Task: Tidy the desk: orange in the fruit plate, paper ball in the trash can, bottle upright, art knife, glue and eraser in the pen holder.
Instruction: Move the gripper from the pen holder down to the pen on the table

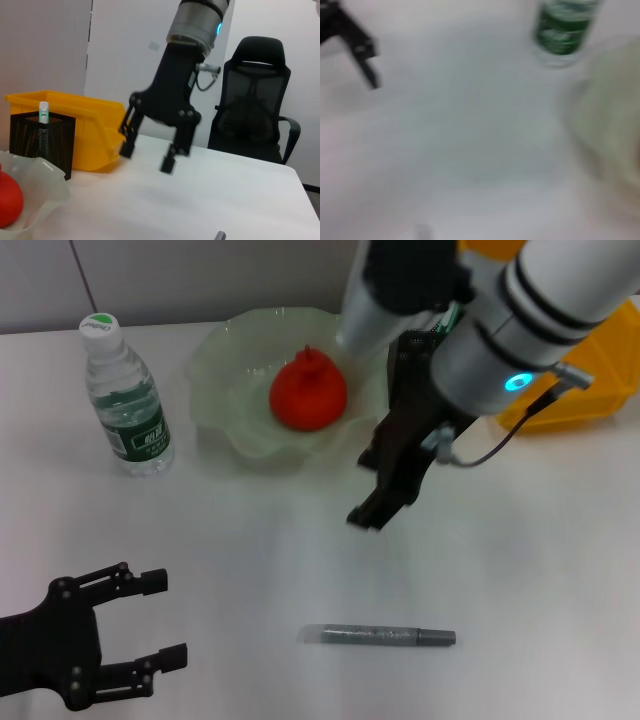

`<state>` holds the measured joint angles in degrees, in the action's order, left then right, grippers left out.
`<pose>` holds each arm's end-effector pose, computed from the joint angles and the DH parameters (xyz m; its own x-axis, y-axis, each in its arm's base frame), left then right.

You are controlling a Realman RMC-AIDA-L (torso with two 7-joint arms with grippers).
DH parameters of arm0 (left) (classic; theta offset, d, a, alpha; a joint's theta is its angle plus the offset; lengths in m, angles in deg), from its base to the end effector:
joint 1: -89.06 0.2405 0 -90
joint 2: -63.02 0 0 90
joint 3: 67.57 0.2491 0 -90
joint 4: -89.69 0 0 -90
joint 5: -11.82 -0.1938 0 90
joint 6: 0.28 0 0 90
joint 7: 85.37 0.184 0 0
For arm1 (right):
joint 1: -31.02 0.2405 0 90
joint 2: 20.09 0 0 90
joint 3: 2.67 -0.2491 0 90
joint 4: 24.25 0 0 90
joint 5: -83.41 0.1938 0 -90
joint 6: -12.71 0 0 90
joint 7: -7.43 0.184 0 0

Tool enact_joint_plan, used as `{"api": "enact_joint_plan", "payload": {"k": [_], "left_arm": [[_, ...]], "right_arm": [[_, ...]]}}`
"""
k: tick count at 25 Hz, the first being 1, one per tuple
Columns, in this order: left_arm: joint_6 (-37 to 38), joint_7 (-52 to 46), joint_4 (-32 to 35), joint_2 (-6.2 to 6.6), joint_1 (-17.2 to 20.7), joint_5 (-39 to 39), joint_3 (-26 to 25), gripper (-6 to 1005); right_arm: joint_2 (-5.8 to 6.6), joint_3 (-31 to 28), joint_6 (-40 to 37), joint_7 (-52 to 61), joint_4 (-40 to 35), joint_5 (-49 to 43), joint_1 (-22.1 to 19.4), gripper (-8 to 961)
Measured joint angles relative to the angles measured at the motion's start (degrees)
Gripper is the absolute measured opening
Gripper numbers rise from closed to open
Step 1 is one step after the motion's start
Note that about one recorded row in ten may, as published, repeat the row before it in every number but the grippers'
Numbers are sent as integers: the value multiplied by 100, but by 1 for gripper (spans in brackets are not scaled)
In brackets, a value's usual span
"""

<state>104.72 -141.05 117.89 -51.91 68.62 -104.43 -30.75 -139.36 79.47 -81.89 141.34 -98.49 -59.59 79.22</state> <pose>-0.2704 0.2368 -0.0212 0.8039 0.1900 0.5637 0.2836 -0.9554 -0.0825 0.1162 0.3496 -0.0536 0.9022 -0.2617 0.3428 -0.2011 -0.9584 -0.2025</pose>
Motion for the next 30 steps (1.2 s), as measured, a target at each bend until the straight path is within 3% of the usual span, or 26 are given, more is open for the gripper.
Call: {"api": "enact_joint_plan", "payload": {"k": [4, 11, 18, 30], "left_arm": [[94, -14, 9, 51, 22, -3, 0, 811], [67, -18, 10, 28, 0, -124, 60, 811], [42, -61, 10, 1, -51, -258, 63, 811], [11, -78, 10, -2, -69, -294, 62, 811]], "right_arm": [[-8, 364, -17, -142, 904, 384, 474, 705], [-44, 927, 98, -187, 1588, 687, 829, 706], [-60, 1471, 172, 175, 1631, 798, 886, 706], [-61, 2894, 780, 1008, 1644, 1044, 996, 707]]}}
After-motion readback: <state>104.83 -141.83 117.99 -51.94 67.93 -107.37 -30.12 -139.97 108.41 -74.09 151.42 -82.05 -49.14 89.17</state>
